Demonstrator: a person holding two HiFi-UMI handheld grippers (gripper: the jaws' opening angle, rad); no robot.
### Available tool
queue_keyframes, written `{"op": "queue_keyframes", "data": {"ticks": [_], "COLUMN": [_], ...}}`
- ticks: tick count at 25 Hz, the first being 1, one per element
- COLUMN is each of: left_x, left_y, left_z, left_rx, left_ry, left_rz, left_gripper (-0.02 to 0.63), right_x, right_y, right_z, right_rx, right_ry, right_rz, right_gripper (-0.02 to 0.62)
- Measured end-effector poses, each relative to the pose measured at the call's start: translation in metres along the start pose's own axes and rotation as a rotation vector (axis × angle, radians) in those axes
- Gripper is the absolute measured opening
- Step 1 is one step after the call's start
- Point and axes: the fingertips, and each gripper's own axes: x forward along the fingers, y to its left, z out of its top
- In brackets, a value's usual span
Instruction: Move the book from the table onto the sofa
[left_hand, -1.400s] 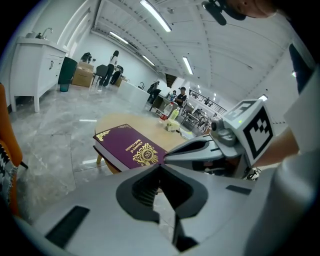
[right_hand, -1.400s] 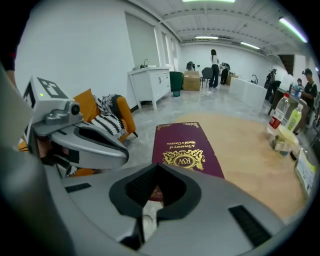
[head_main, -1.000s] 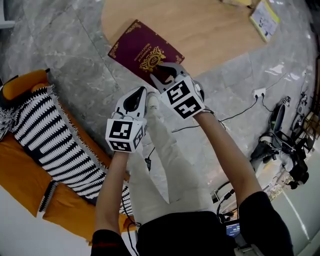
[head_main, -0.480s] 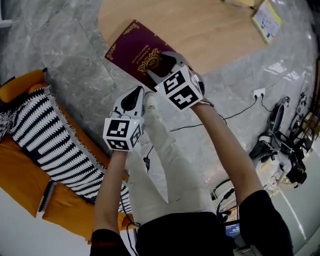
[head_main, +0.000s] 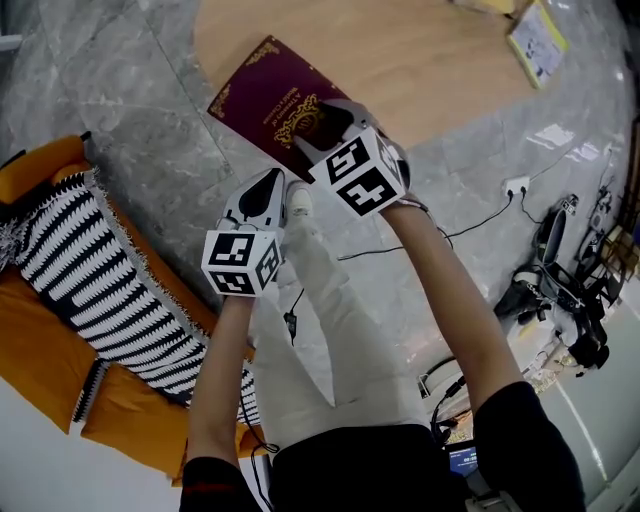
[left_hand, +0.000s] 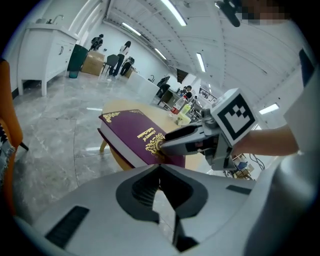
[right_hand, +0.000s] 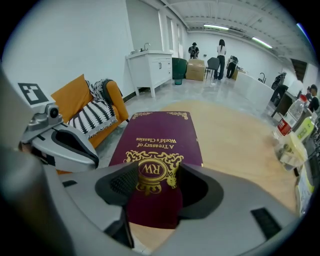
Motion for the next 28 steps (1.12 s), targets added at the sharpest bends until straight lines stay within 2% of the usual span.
{"op": "queue_keyframes", "data": {"ticks": [4,7,10,12,16,22,28], "left_x": [0.000,-0.001,0.000,0.001,0.010,0.013,0.009], "left_y": [0.005,0.009,0.009,0.007,0.003,0.009,0.020], "left_z": [-0.015,-0.021,-0.028,-0.034,-0.038,-0.045,-0.048], "left_rx": [-0.096,-0.150,-0.268,-0.314,-0.368,-0.399,-0.470], "left_ry": [0.058,0.062,0.050,0.054,0.066,0.060,0.036], "left_rz": [-0.027,-0.060,-0.132,-0.164,-0.210,-0.221,-0.228], "left_gripper": [0.030,0.114,0.218,0.263,0.296,0.319,0.342], "right_x": [-0.002,-0.002,-0.003,-0.004,-0.005,-0.005,-0.006], "right_y": [0.000,0.000,0.000,0.002,0.007,0.040,0.066], "right_z": [0.000,0.001,0.000,-0.002,-0.002,-0.009,-0.014], "right_rx": [-0.001,-0.004,-0.004,-0.006,-0.024,-0.074,-0.127], "right_ry": [-0.018,-0.015,-0.020,-0.018,-0.011,0.011,0.025], "right_rz": [-0.013,-0.010,-0.014,-0.012,0.006,0.047,0.076], "right_gripper": [0.261,0.261,0.256,0.242,0.239,0.241,0.235]}}
